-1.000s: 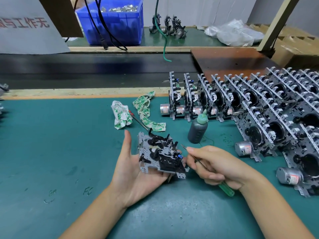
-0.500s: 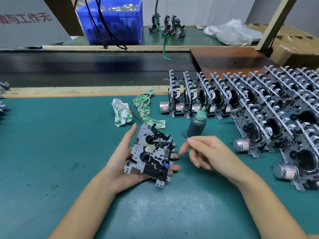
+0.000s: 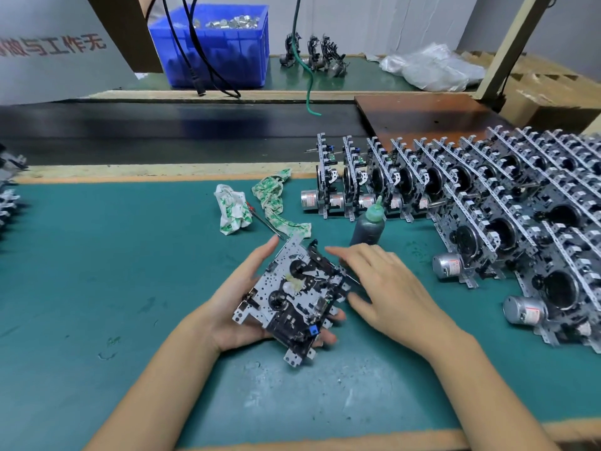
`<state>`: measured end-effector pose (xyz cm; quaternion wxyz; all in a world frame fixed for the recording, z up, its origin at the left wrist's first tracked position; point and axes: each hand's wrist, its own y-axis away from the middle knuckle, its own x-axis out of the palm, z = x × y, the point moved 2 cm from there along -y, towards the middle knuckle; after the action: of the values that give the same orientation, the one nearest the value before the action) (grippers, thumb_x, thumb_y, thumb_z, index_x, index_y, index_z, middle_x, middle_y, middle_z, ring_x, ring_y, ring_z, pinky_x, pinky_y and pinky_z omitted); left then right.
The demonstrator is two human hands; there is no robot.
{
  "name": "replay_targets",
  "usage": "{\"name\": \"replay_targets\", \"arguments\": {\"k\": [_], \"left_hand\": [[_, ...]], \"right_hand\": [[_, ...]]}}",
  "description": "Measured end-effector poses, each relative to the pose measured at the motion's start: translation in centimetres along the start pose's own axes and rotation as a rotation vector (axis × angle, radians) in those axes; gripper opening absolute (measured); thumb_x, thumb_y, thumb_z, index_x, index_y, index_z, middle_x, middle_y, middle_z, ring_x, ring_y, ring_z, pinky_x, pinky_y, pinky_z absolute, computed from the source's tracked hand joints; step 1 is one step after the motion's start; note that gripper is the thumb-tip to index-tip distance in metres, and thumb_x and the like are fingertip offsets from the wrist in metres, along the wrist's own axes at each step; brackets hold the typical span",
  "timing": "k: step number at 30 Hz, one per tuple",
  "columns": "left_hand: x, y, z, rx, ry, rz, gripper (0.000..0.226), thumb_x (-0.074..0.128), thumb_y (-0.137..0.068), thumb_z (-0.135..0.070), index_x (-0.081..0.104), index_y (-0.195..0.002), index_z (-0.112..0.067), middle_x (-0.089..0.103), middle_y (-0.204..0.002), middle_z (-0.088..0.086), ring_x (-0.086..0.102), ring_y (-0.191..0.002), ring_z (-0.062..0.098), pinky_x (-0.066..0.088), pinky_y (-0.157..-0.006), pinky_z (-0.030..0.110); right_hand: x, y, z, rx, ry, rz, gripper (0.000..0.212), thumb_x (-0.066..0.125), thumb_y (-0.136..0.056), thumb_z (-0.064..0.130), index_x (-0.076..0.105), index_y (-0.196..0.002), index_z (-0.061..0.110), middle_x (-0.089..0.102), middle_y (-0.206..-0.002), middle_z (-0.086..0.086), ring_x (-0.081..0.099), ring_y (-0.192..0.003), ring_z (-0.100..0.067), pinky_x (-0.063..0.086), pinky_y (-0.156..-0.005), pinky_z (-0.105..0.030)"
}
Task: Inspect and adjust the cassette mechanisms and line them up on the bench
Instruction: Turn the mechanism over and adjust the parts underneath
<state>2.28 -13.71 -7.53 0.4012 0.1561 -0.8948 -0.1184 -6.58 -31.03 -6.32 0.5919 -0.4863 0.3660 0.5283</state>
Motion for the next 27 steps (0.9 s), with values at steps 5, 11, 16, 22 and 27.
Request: {"name": "replay_targets", "arguments": {"k": [5,11,16,22,27], "left_hand": [[-0.4,0.2,0.0,-0.033,-0.137,-0.147,0.077,0.055,-0.072,-0.074,0.07,-0.114,-0.012,0.062,-0.124,0.02,0.063,-0.109,0.035,0.045,-0.101,0.047],[-0.7,0.7,-0.4,-0.022,-0.178,-0.151,0.098,0.053,-0.058,-0.086,0.068,-0.117,-0.009,0.063,-0.123,0.018,0.06,-0.116,0.031,0.052,-0.092,0.041],[-0.2,0.8,-1.0,0.401,-0.755,-0.696,0.066,0.049,-0.071,-0.08,0.068,-0.058,-0.017,0.067,-0.056,0.006,0.061,-0.052,0.02,0.047,-0.055,0.025],[0.8,2.5,1.9,0.493,-1.7,-1.059,0.067,0.027,-0.073,-0.079,0.042,-0.051,-0.017,0.043,-0.038,-0.001,0.048,-0.042,0.018,0.027,-0.045,0.027],[1.5,2.7,2.5,0.599,-1.863,-1.027,0.059,0.039,-0.062,-0.083,0.029,-0.055,-0.025,0.045,-0.036,0.001,0.053,-0.038,0.024,0.03,-0.041,0.025]], "right_hand": [[-0.2,2.0,0.0,-0.016,-0.018,0.056,0.059,0.069,-0.076,0.048,0.055,-0.127,0.021,0.06,-0.112,0.009,0.053,-0.106,-0.013,0.03,-0.09,-0.02],[-1.0,3.4,-0.4,-0.051,0.111,-0.14,0.06,0.053,-0.07,0.07,0.067,-0.09,0.015,0.063,-0.083,0.007,0.059,-0.083,-0.017,0.038,-0.083,-0.025],[-0.5,4.6,-0.5,0.015,0.121,-0.214,0.06,0.044,-0.073,0.075,0.059,-0.075,0.016,0.056,-0.077,0.007,0.056,-0.077,-0.017,0.033,-0.083,-0.023],[0.1,4.2,-0.4,0.035,0.14,-0.226,0.057,0.044,-0.081,0.064,0.064,-0.081,0.011,0.059,-0.085,0.003,0.057,-0.082,-0.019,0.033,-0.084,-0.025],[0.0,4.3,-0.3,-0.046,0.192,-0.292,0.053,0.051,-0.08,0.059,0.066,-0.077,0.008,0.062,-0.081,0.0,0.058,-0.08,-0.022,0.037,-0.084,-0.03]]}}
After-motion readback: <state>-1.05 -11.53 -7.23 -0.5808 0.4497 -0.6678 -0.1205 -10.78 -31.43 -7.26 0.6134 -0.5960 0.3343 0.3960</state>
